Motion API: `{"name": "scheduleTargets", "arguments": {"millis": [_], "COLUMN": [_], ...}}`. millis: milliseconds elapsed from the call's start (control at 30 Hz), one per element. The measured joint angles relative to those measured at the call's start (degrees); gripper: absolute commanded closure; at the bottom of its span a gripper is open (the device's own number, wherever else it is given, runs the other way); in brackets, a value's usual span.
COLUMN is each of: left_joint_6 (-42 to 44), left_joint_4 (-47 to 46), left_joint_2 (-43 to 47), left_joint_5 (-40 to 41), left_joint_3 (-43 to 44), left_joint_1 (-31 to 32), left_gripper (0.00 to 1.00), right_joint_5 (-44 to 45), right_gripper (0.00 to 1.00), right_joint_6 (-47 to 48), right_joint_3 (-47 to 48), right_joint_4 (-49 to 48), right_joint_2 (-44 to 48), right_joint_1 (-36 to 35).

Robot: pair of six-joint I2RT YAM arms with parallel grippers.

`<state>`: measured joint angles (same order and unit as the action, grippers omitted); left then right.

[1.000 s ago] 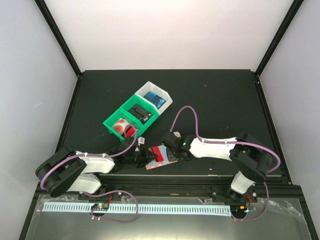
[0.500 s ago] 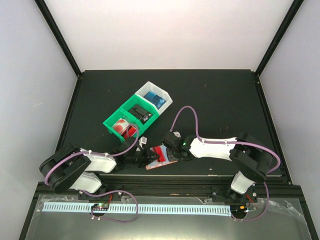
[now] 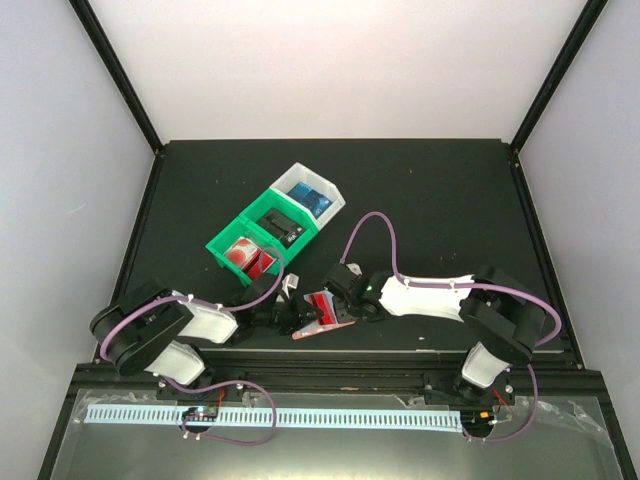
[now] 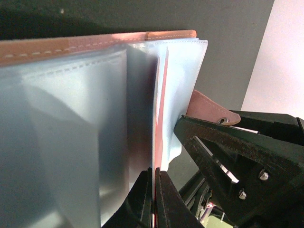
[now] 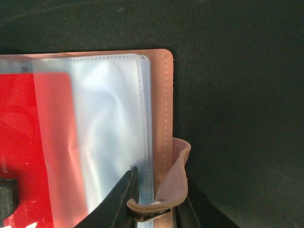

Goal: Put the credit cards into the card holder
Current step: Insert the credit card into the card holder.

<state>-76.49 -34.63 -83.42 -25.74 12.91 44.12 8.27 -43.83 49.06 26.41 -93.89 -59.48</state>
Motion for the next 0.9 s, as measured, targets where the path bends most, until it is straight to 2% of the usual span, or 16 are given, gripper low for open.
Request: {"name": "scheduleTargets", "arguments": {"millis": [333, 600, 700, 900], "left_joint_6": [-0.09, -0.04, 0.0, 1.75], "left_joint_4": [-0.33, -2.27, -2.32, 0.44], "left_joint_2": [-0.68, -3.06, -3.5, -2.25], "left_joint_5": [2.99, 1.97, 1.64, 1.22], "left_joint_3": [0.72, 1.68, 2.16, 2.4], "left_joint_1": [1.29, 1.75, 2.01, 2.45], "left_gripper": [0.98, 0.95, 0.88, 0.62], "right_joint_5": [-0.04, -0.02, 0.0, 0.2], "right_gripper": [0.78, 0.79, 0.78, 0.76], "right_joint_6": [-0.02, -0.07, -0.15, -0.35], "right_joint_3": [-0.39, -0.59, -0.66, -1.29], "right_joint_4": [-0.5, -0.74, -0.83, -1.6], "right_joint_2": [0.24, 0.39, 0.46, 1.01], "right_joint_1": [0.0, 0.0, 0.0, 0.0]}}
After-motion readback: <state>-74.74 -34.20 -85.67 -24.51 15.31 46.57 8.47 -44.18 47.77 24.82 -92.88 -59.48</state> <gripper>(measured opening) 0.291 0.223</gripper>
